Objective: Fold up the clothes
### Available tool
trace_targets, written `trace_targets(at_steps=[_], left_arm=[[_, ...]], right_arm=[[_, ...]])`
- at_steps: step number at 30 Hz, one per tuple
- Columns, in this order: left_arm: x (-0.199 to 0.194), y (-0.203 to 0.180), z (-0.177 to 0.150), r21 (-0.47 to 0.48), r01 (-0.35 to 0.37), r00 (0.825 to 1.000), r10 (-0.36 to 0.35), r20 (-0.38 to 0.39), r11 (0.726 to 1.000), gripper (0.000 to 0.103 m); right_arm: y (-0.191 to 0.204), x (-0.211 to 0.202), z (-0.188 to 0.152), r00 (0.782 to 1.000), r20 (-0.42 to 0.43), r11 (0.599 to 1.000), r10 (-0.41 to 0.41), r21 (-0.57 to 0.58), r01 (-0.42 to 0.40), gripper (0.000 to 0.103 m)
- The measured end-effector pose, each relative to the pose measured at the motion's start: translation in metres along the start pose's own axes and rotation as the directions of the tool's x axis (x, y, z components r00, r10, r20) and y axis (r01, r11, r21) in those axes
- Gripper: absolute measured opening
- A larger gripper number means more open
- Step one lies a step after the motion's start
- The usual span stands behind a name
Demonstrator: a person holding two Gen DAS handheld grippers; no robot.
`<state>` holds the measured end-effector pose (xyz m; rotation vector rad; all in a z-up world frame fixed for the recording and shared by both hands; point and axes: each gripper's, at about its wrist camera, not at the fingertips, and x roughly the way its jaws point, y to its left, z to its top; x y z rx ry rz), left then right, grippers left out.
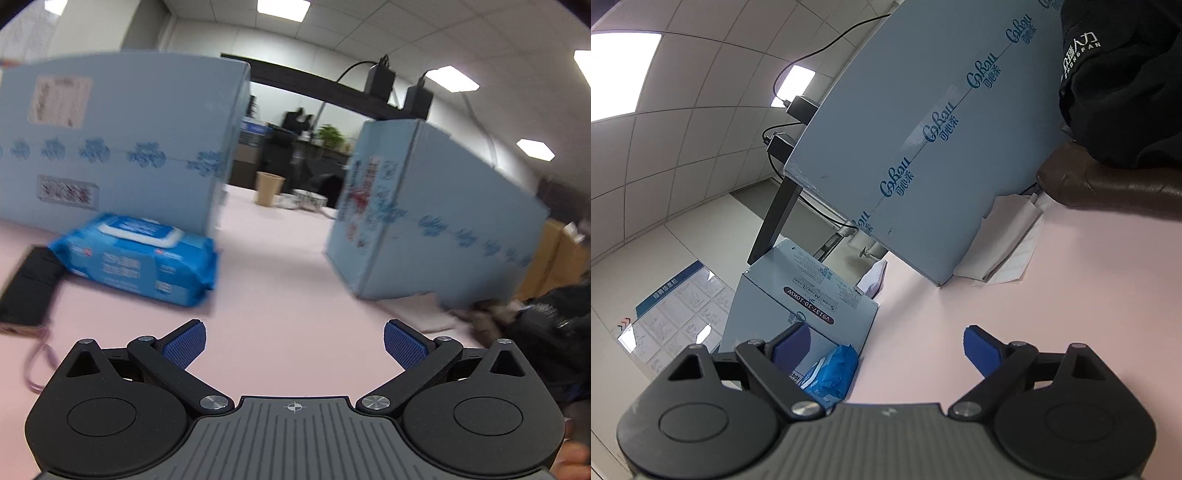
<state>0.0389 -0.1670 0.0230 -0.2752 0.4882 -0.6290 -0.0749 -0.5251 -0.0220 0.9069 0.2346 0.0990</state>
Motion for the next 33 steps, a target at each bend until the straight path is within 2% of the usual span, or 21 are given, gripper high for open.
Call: trace_targets(at_steps=[2,5,8,9,10,12,15,17,19,20,21,22,25,28,30,33], left_arm=[[0.001,0.011,0.001,-0.090,0.113,0.993,-0.115,-0.018,0.990,0.103],[0.005,0.024,0.001,-0.227,0.237,0.968,-0.250,-0.029,0.945,0.103],[0.011,0.029,0.002,-0.302,0.287,0.945,-0.321,-0.067,0.909,0.103],[0.013,0.031,0.002,-0.326,0.313,0.931,-0.355,-0.078,0.892,0.103],[0.016,0.031,0.001,-0.343,0.363,0.909,-0.411,-0.076,0.866,0.103],[0.016,0.029,-0.002,-0.348,0.418,0.883,-0.466,-0.064,0.839,0.103],[0.010,0.011,-0.002,-0.260,0.419,0.889,-0.451,-0.074,0.870,0.103],[0.001,-0.001,-0.002,-0.197,0.445,0.885,-0.463,-0.051,0.873,0.103],[-0.009,-0.012,-0.002,-0.160,0.494,0.863,-0.504,-0.026,0.854,0.103],[-0.013,-0.016,-0.002,-0.158,0.544,0.834,-0.552,-0.009,0.824,0.103],[-0.016,-0.018,-0.001,-0.162,0.576,0.812,-0.583,0.007,0.801,0.103],[-0.018,-0.021,-0.001,-0.167,0.583,0.807,-0.590,0.011,0.795,0.103],[-0.019,-0.027,0.004,-0.153,0.484,0.872,-0.490,-0.005,0.862,0.103],[-0.025,-0.029,0.008,-0.103,0.324,0.946,-0.325,0.005,0.940,0.103],[-0.026,-0.032,0.008,-0.066,0.243,0.970,-0.243,0.005,0.968,0.103],[-0.020,-0.035,0.008,-0.022,0.211,0.977,-0.211,-0.033,0.977,0.103]], right_arm=[[0.002,0.001,-0.001,1.000,-0.010,1.000,0.000,-0.011,0.000,0.092],[0.004,0.002,-0.003,1.000,-0.019,1.000,0.002,-0.031,-0.002,0.092],[0.007,0.003,-0.004,1.000,-0.024,0.999,0.005,-0.048,-0.006,0.092],[0.008,0.003,-0.004,1.000,-0.027,0.999,0.005,-0.051,-0.006,0.092],[0.008,0.004,-0.004,1.000,-0.029,0.999,0.004,-0.053,-0.006,0.092],[0.009,0.004,-0.005,1.000,-0.030,0.998,0.003,-0.056,-0.004,0.092],[0.009,0.004,-0.005,1.000,-0.030,0.998,0.000,-0.059,-0.002,0.092],[0.009,0.004,-0.005,1.000,-0.029,0.998,-0.002,-0.061,0.000,0.092],[0.009,0.004,-0.005,1.000,-0.029,0.998,-0.005,-0.065,0.003,0.092],[0.009,0.004,-0.005,1.000,-0.030,0.998,-0.007,-0.067,0.005,0.092],[0.009,0.005,-0.005,0.999,-0.031,0.998,-0.008,-0.068,0.005,0.092],[0.009,0.005,-0.005,0.999,-0.033,0.998,-0.007,-0.069,0.004,0.092],[0.010,0.005,-0.006,0.999,-0.034,0.998,-0.003,-0.069,0.001,0.092],[0.009,0.005,-0.005,0.999,-0.034,0.998,0.002,-0.068,-0.005,0.092],[0.009,0.005,-0.006,0.999,-0.036,0.998,0.001,-0.068,-0.004,0.092],[0.009,0.004,-0.006,0.999,-0.036,0.998,0.003,-0.067,-0.006,0.092]])
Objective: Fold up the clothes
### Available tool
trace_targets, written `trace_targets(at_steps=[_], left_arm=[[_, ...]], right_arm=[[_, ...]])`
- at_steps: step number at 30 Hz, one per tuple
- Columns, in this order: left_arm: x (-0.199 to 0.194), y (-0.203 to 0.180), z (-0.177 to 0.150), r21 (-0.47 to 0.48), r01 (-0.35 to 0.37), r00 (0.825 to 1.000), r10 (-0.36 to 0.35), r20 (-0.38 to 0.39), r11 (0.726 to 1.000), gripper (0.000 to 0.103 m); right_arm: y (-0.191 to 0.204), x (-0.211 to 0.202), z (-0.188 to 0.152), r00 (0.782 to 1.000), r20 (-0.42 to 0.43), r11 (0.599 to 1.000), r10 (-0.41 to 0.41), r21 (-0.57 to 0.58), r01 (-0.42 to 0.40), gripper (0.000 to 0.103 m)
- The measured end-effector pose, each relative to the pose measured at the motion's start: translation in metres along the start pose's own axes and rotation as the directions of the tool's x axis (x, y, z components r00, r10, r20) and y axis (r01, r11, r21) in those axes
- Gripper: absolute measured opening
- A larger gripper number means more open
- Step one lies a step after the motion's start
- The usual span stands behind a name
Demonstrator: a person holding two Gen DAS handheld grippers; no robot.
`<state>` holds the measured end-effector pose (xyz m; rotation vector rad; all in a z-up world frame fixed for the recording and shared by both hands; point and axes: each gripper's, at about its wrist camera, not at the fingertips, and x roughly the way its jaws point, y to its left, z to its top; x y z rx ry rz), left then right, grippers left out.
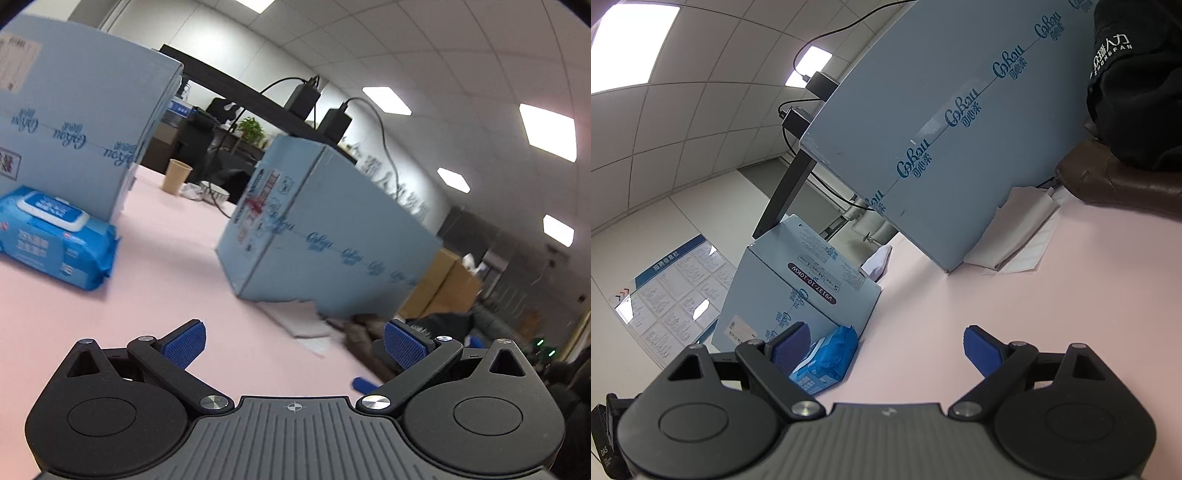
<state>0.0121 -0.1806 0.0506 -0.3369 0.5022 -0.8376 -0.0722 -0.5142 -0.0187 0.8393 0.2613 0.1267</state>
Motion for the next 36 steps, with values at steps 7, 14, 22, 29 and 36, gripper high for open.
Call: trace_targets(at_steps=[7,14,22,29,36], left_arm=[[0.016,0.004,-0.006,0.052,-0.210,0.977,0.212,-0.033,0.976,0.103],[0.022,0.005,-0.009,0.139,-0.507,0.861,0.508,0.029,0.851,0.103],[0.025,0.007,-0.009,0.187,-0.604,0.794,0.604,0.064,0.775,0.103],[0.024,0.001,-0.011,0.228,-0.617,0.785,0.610,0.107,0.753,0.103],[0.019,0.000,-0.009,0.218,-0.606,0.795,0.592,0.132,0.765,0.103]], right_arm=[[0.000,-0.001,0.000,1.000,0.008,1.000,-0.007,-0.002,0.007,0.092],[-0.002,-0.003,0.002,0.999,0.033,0.999,-0.042,-0.009,0.043,0.092],[-0.005,-0.001,0.003,0.998,0.027,0.998,-0.058,0.001,0.058,0.092],[-0.006,0.001,0.003,0.998,0.018,0.998,-0.060,-0.001,0.060,0.092],[-0.006,0.002,0.003,0.998,0.009,0.998,-0.062,0.000,0.062,0.092]])
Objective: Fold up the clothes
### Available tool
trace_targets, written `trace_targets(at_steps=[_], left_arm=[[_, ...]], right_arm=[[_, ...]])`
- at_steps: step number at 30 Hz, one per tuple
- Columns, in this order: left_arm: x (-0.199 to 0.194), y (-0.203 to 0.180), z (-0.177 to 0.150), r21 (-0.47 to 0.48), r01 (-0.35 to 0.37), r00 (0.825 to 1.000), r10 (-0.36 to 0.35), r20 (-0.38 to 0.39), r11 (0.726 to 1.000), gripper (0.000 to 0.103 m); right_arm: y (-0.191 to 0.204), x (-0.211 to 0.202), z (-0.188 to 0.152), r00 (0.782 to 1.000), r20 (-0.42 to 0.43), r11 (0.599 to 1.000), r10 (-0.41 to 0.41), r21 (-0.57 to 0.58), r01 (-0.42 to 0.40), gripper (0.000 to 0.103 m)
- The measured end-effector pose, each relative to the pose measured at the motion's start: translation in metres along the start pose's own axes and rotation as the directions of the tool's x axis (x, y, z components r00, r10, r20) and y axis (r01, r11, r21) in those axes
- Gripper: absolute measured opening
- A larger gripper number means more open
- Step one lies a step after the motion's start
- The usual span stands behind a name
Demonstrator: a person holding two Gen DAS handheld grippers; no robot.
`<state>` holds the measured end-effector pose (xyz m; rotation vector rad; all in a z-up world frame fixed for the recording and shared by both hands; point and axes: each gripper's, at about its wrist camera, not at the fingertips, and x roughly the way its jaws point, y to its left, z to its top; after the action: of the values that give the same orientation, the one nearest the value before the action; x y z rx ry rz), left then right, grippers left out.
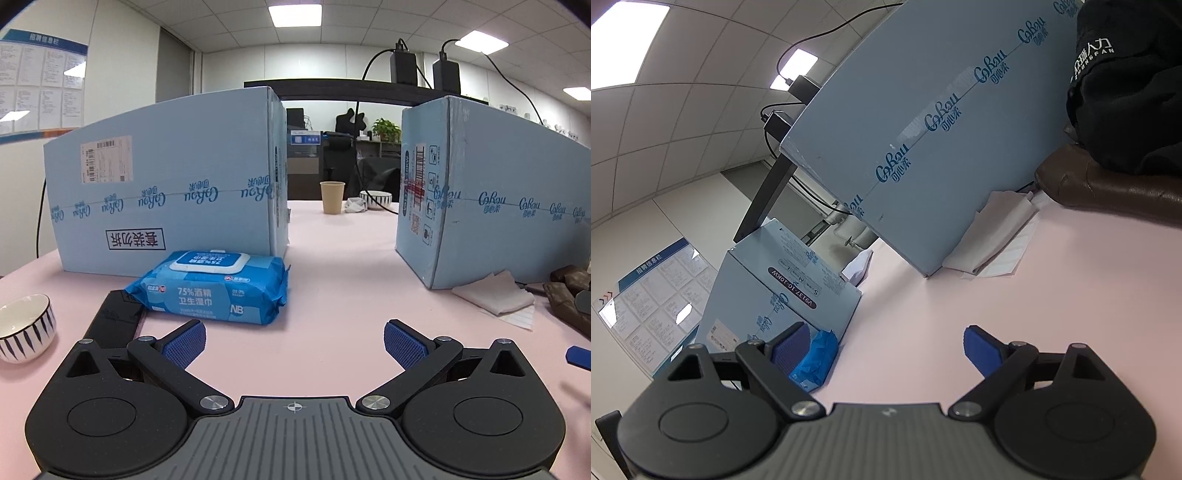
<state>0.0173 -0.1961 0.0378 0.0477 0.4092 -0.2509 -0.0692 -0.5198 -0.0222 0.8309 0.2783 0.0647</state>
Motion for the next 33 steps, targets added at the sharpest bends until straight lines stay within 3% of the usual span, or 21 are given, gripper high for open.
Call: trace_targets(at_steps=[7,11,17,22,26,29,30,33], left_arm=[[-0.006,0.007,0.003,-0.029,0.050,0.999,-0.049,0.012,0.998,0.103],[-0.012,0.015,0.007,-0.076,0.153,0.988,-0.153,-0.001,0.985,0.103],[-0.029,0.034,0.019,-0.202,0.321,0.946,-0.324,0.018,0.925,0.103],[-0.049,0.045,0.028,-0.254,0.415,0.910,-0.405,0.091,0.874,0.103],[-0.067,0.049,0.035,-0.247,0.519,0.855,-0.493,0.161,0.819,0.103],[-0.077,0.050,0.037,-0.237,0.564,0.825,-0.526,0.207,0.791,0.103],[-0.079,0.050,0.038,-0.232,0.575,0.817,-0.535,0.216,0.785,0.103],[-0.084,0.047,0.038,-0.225,0.573,0.817,-0.528,0.231,0.788,0.103]], right_arm=[[0.000,0.001,0.000,1.000,-0.006,1.000,-0.002,-0.003,0.002,0.092],[0.000,0.002,-0.001,1.000,-0.010,1.000,-0.009,-0.007,0.009,0.092],[0.001,0.002,0.000,1.000,-0.009,1.000,-0.005,-0.010,0.005,0.092],[0.001,0.002,0.000,1.000,-0.015,1.000,0.004,-0.011,-0.004,0.092],[0.002,0.002,0.000,1.000,-0.023,1.000,0.013,-0.015,-0.014,0.092],[0.003,0.002,0.000,1.000,-0.024,1.000,0.019,-0.016,-0.019,0.092],[0.003,0.002,0.000,0.999,-0.025,1.000,0.020,-0.015,-0.021,0.092],[0.002,0.002,0.000,0.999,-0.027,1.000,0.023,-0.013,-0.023,0.092]])
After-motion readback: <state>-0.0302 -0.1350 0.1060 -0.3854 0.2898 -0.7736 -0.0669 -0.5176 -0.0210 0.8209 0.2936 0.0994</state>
